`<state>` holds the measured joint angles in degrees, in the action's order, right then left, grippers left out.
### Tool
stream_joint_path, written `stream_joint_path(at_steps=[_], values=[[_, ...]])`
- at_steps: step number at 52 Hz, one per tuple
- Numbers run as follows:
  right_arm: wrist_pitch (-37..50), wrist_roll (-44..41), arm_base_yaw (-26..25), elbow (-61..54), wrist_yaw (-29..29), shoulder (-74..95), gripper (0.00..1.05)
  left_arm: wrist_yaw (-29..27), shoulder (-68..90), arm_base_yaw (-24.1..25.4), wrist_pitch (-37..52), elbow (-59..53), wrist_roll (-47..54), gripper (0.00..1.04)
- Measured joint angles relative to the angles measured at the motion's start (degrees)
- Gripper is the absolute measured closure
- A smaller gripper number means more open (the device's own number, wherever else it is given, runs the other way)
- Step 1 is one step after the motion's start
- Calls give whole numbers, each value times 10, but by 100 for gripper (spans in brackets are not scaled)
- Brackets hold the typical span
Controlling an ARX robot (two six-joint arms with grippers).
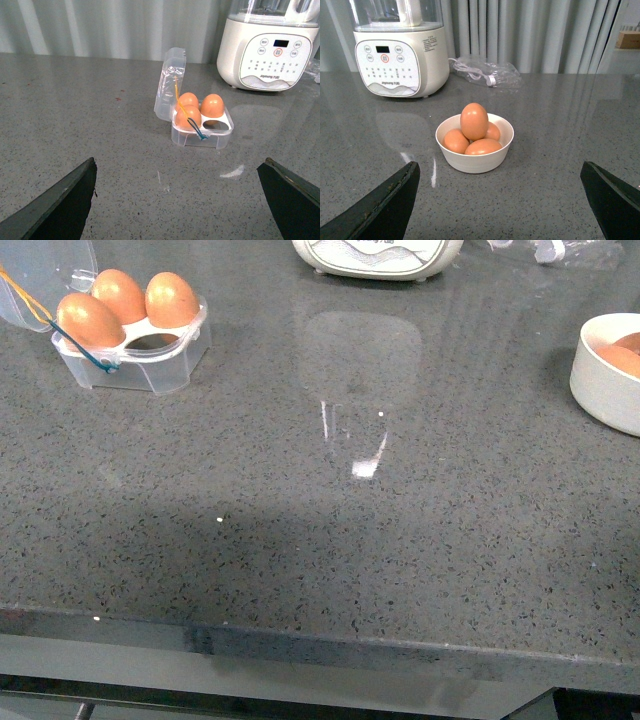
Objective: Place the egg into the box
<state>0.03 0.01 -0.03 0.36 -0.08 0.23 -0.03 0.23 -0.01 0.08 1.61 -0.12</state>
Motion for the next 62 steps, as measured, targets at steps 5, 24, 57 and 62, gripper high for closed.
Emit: stream_joint_path(at_steps=[5, 24, 57, 62], values=[[0, 0, 0, 0, 0, 0, 7, 0, 0, 0, 0, 0, 0, 7], [0, 0, 0, 0, 0, 0, 7, 0, 0, 0, 0, 0, 0, 7], [0, 0, 0, 0, 0, 0, 7, 0, 0, 0, 0, 0, 0, 7], [0, 0, 0, 0, 0, 0, 7, 0, 0, 0, 0, 0, 0, 7]])
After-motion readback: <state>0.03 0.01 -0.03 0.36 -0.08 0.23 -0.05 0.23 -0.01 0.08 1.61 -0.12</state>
